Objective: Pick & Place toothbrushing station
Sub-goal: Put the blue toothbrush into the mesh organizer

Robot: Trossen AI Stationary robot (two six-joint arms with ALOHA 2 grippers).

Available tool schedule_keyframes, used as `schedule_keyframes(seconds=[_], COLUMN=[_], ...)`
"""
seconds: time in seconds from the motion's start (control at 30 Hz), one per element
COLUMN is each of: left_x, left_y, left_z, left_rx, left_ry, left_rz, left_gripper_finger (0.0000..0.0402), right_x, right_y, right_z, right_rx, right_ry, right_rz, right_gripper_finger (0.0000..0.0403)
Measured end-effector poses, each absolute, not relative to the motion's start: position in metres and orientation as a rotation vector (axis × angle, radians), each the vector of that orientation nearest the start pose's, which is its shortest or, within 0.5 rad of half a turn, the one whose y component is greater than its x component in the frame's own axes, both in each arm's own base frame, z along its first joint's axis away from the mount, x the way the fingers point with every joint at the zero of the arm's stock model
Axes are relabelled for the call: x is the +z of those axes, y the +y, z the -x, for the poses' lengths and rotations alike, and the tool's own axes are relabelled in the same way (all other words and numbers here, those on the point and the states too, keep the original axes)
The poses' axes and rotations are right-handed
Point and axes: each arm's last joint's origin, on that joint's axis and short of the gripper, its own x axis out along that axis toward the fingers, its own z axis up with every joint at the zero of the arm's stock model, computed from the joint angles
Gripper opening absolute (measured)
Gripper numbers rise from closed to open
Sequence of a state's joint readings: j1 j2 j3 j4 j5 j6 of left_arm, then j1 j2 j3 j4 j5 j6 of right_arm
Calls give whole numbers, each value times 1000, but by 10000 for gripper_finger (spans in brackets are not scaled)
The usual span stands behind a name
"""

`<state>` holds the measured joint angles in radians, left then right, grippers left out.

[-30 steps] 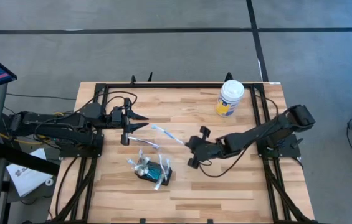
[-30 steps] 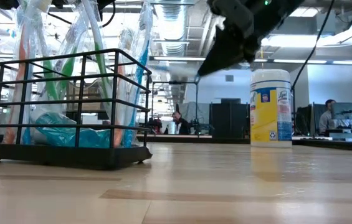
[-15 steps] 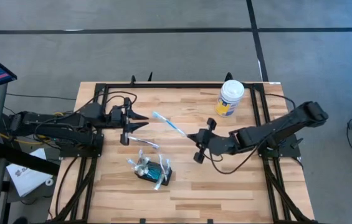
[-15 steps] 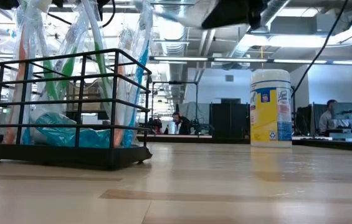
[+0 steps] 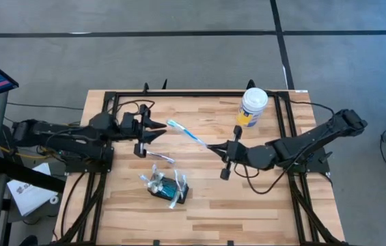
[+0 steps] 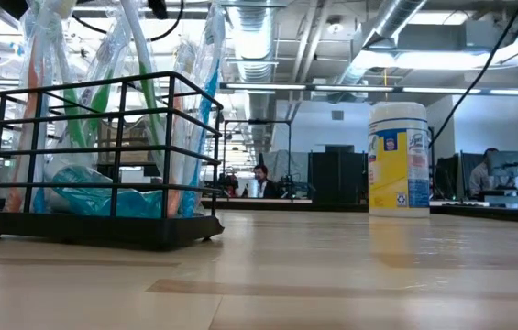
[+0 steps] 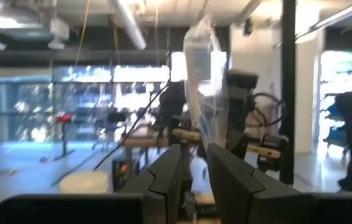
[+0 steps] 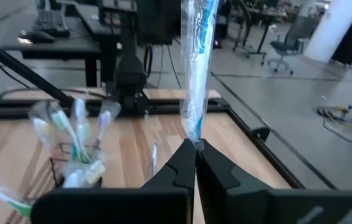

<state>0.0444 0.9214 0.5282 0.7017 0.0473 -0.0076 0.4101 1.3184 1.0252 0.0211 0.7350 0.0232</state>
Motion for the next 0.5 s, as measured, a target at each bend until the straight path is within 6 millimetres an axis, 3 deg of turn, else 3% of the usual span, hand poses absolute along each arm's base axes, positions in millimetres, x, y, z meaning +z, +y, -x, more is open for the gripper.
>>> schedule_keyframes(seconds=[0.23,0.5], left_x=[301,305], left_y=[8,7], left_z=[-221,-246], left_rx=[-22,-104], left_ry=[-432,-415], left_rz=[9,4], left_gripper_finger=[74,85], right_x=[326,329], right_y=[106,106], right_z=[-272,-271], right_rx=[-292,-291], right_ry=[204,188], right_rz=[153,174], right_gripper_finger=[0,0])
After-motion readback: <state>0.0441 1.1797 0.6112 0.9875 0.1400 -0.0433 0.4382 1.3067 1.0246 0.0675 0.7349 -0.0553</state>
